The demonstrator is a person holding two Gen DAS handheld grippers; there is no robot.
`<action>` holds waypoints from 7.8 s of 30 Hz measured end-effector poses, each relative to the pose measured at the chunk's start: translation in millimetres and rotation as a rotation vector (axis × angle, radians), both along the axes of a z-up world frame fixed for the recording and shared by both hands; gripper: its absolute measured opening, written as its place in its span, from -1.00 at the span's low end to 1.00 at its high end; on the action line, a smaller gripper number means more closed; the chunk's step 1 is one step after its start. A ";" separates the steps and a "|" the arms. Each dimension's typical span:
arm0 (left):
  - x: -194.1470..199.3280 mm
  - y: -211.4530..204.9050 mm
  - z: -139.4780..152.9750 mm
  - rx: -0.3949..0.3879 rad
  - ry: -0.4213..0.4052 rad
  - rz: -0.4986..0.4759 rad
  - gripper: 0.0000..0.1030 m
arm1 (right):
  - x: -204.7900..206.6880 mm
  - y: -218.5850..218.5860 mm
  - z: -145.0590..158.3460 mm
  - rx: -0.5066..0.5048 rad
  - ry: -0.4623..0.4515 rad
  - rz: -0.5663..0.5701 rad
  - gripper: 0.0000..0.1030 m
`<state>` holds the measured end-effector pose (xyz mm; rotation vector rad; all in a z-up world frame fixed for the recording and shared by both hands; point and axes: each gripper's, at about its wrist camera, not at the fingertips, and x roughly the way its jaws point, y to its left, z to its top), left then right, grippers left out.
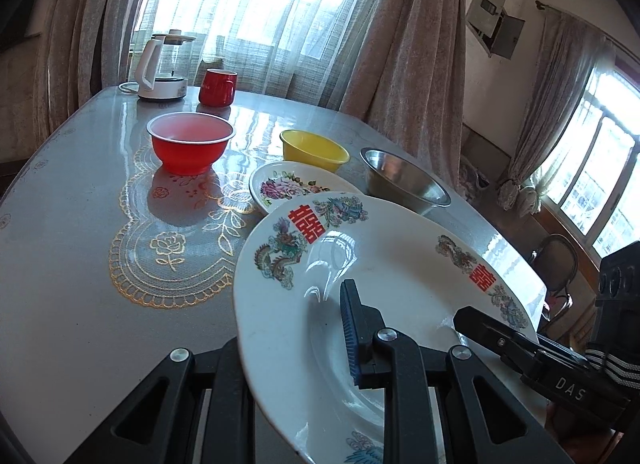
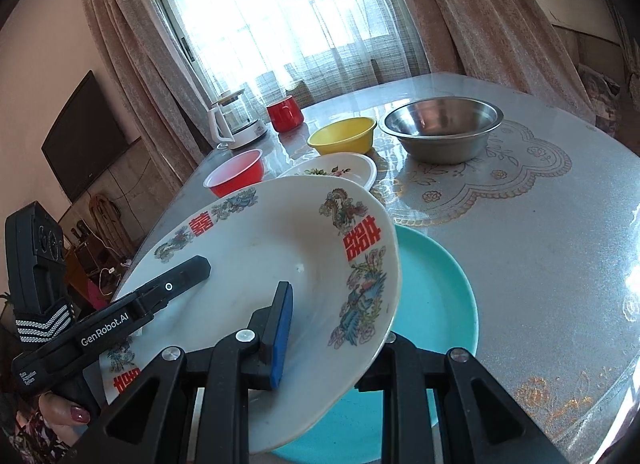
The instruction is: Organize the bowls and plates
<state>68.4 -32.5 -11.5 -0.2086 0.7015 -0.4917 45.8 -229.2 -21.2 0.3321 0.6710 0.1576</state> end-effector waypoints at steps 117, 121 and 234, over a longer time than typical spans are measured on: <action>15.4 26.7 16.8 0.121 -0.006 0.110 0.51 | -25.5 -53.5 2.6 0.001 0.040 -0.110 -0.39; 38.9 32.9 9.2 0.057 0.071 0.161 0.63 | -15.0 -56.3 7.8 -0.027 0.047 -0.107 -0.37; 137.4 -4.8 15.8 -0.206 0.100 -0.110 -0.62 | 101.1 -46.7 22.2 0.274 0.212 -0.137 -0.73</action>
